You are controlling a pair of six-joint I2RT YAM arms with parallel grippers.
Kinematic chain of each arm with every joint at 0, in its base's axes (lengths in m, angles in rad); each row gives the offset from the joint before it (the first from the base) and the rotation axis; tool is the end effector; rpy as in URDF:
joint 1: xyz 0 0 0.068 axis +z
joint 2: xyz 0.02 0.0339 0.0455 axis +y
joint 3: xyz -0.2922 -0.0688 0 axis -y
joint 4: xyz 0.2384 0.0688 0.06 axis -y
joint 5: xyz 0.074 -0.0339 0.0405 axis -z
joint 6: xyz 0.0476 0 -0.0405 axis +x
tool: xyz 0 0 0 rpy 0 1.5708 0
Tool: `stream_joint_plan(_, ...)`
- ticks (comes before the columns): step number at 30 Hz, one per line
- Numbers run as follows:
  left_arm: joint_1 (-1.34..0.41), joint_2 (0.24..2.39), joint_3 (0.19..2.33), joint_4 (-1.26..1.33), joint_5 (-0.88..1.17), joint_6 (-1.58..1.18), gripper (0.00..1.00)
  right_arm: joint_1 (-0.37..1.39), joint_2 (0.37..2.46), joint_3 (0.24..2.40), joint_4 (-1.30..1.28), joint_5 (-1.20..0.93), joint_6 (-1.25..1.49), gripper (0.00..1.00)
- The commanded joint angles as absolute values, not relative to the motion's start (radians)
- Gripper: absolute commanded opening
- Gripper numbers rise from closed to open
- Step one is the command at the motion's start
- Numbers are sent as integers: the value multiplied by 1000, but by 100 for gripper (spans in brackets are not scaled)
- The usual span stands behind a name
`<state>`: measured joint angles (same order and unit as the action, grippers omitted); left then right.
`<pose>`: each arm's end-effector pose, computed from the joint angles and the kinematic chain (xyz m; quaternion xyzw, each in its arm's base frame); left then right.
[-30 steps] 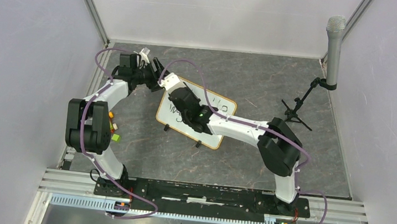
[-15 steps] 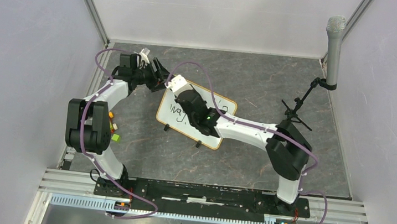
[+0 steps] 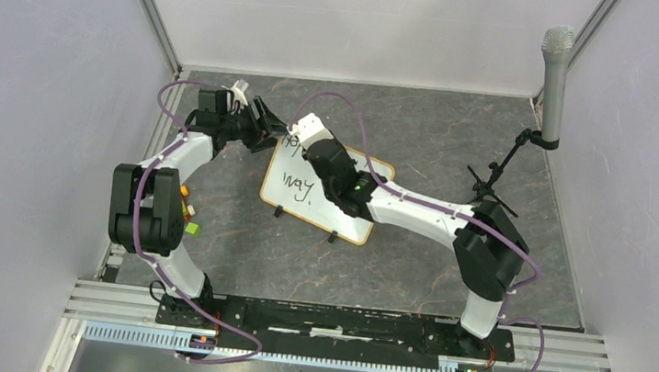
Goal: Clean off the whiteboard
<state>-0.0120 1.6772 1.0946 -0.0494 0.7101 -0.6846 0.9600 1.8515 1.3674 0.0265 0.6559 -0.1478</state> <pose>0.3715 -0.0355 0.2579 -0.1275 0.8413 -0.4362 0.2929 0.2762 0.3439 0.2871 -0.2781 0.7731 -0.0537 0.5675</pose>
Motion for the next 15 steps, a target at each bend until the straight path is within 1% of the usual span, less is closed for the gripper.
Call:
stream_joint_plan(1,-14,1684,1091,-31,738,-717,68,966,1935,1497,3,612,-135,32)
stream_joint_plan(5,-15,1680,1091,-32,737,-717,67,976,1983,1558,2,580,-116,32)
stream_joint_plan(8,-15,1673,1089,-39,736,-710,66,973,1991,1573,-36,598,-127,32)
stream_joint_plan(12,-15,1658,1087,-49,728,-703,66,957,1932,1496,-40,621,-133,32)
stream_joint_plan(15,-15,1654,1091,-60,718,-700,66,948,1851,1376,-9,641,-128,32)
